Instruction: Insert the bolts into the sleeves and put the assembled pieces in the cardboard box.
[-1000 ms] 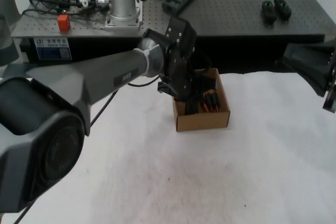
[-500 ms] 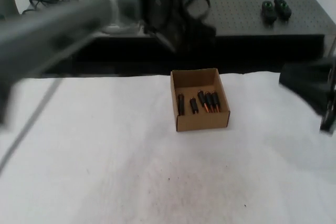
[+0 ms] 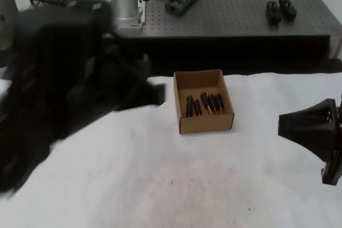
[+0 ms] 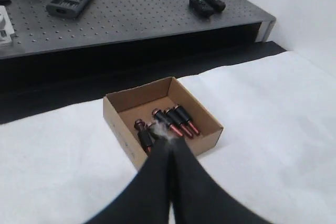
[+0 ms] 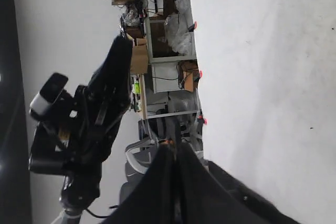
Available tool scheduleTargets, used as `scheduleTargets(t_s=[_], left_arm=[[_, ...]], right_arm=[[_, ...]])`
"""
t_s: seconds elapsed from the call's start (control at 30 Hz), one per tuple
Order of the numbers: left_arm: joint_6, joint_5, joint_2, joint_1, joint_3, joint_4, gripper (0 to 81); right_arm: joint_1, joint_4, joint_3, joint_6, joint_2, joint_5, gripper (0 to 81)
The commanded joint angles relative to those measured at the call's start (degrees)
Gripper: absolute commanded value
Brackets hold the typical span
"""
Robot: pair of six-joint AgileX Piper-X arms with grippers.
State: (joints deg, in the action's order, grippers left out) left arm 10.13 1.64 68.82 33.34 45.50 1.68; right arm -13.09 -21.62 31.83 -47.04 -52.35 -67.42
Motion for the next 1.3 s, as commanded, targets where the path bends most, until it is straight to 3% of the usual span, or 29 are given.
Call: scheduleTargets(t_s=[0.0,0.17,0.27,0.33,0.53,0.67,0.97,1.27], left_arm=[[-0.3,0.3,-15.4,0.1,-11.9,-2.1,0.0],[0.0,0.3,-24.7,0.1,-20.5,-1.3,0.0],[1.9,0.3,-28.6,0.1,-24.8,-1.4,0.0],[4.1,-0.3,-30.9,0.1,-28.0,-1.4,0.0],[7.0,-3.2,-37.2,0.1,-34.6,-1.4,0.7],[6.3,-4.5,-40.0,0.1,-35.0,-0.1,0.7],[6.1,-6.4,-41.9,0.1,-35.0,7.3,0.7],[6.3,-7.5,-41.9,0.1,-39.3,2.7,0.7]], right_arm=[[0.2,-1.8,0.2,10.2,0.0,4.1,2.0],[3.9,-9.0,0.2,34.7,0.0,29.7,2.0],[7.5,-11.0,-0.2,43.9,-0.1,43.8,2.0],[9.6,-9.7,-1.2,45.9,-0.1,48.3,2.0],[15.2,0.7,-8.4,43.0,2.1,55.8,2.0],[16.9,4.7,-12.9,39.9,10.0,59.2,2.0],[17.4,11.9,-25.0,37.0,33.0,64.6,2.0],[17.4,19.2,-31.8,34.8,32.2,64.2,2.0]])
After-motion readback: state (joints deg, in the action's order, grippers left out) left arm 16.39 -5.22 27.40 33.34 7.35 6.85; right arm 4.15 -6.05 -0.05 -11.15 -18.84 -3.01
